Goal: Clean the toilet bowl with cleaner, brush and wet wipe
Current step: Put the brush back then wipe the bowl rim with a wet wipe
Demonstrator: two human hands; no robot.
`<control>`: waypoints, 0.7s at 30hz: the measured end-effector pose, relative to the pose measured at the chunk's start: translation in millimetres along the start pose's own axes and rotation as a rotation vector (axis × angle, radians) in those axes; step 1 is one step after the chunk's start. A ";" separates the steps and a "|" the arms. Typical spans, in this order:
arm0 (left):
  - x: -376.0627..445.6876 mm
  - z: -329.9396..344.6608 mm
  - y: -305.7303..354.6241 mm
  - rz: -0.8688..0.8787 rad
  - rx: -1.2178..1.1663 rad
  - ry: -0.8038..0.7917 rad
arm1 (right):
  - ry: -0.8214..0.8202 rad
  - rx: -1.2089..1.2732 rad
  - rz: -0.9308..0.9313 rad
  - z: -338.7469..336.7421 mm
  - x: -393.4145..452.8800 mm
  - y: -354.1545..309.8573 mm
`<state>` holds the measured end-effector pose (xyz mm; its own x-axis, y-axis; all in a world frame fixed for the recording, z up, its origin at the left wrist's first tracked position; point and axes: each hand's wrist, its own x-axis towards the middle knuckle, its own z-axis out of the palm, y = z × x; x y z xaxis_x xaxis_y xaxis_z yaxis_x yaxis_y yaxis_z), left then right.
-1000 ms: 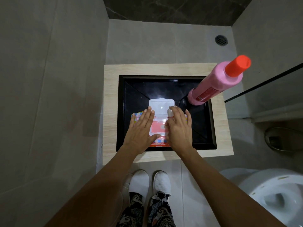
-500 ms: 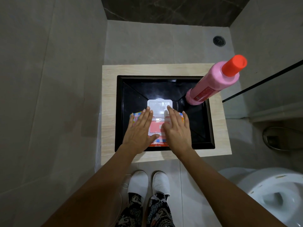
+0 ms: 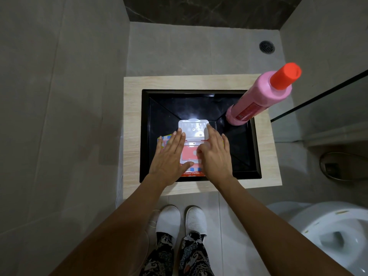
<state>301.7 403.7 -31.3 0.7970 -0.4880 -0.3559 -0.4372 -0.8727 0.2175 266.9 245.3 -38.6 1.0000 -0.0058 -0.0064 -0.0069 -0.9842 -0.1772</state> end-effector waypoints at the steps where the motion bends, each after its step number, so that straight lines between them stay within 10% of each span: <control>1: -0.1 0.0 0.1 0.001 0.000 0.004 | -0.009 -0.005 0.000 1.8 0.9 -0.8; 21: 3.7 -4.6 8.6 -0.057 0.033 0.007 | 0.150 0.057 0.018 -12.0 11.6 -2.9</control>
<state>302.7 394.5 -26.6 0.8241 -0.4370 -0.3603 -0.4040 -0.8994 0.1667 278.6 245.9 -26.3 0.9893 -0.0544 0.1357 -0.0213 -0.9721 -0.2338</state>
